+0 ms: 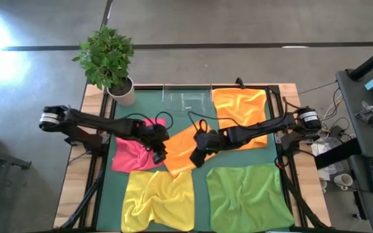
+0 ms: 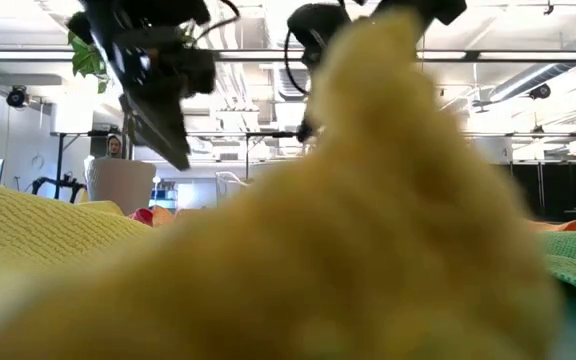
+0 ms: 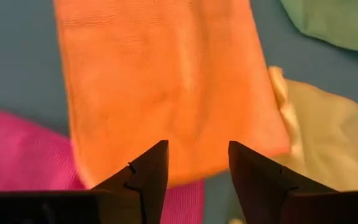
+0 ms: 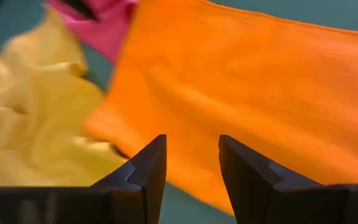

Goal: Fold microfiber towels
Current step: Fold the left orange microfiber cloth

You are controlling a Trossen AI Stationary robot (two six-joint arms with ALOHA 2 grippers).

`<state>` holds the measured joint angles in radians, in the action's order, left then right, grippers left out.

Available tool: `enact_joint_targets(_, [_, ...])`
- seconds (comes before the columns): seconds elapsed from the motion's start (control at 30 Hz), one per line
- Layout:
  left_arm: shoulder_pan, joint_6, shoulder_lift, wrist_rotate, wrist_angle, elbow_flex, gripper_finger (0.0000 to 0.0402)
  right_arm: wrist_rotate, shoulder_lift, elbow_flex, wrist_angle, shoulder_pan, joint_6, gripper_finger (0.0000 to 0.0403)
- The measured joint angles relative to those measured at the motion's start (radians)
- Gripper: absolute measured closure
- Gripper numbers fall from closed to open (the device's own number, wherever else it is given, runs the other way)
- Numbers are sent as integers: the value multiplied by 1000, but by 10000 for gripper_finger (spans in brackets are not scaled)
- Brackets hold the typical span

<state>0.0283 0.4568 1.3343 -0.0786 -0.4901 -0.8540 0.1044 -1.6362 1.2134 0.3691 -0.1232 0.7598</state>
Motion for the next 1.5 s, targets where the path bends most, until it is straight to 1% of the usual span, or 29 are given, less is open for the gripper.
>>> enact_joint_targets(0.07, [21,1,-47,1,-36,6,249,0,-22,10,-51,-14,5,266])
enact_joint_targets(0.23, [116,10,-131,-15,6,46,249,0,-98,35,-116,-23,28,266])
enact_joint_targets(0.4, [206,86,-141,-17,90,109,249,-5,-190,95,-118,-23,28,266])
enact_joint_targets(0.47, [232,100,-129,-25,137,140,249,-26,-231,124,-119,-23,27,266])
enact_joint_targets(0.53, [256,114,-110,-57,184,176,249,-57,-273,150,-113,-23,26,266])
enact_joint_targets(0.6, [278,126,-89,-120,259,217,249,-80,-309,174,-114,-23,26,266])
enact_joint_targets(0.7, [310,212,-65,-190,363,273,249,-108,-355,205,-112,-23,26,266])
enact_joint_targets(0.8, [346,290,-36,-202,422,315,249,-137,-389,231,-106,-23,26,267])
enact_joint_targets(0.93, [391,355,16,-204,485,343,249,-139,-403,247,-72,-23,26,274])
enact_joint_targets(1.03, [413,398,68,-206,503,352,249,-139,-403,250,-35,-23,26,284])
enact_joint_targets(1.3, [425,427,180,-209,504,349,250,-138,-399,252,47,-35,38,307])
enact_joint_targets(1.5, [425,445,200,-209,393,345,250,-134,-393,253,129,-54,41,321])
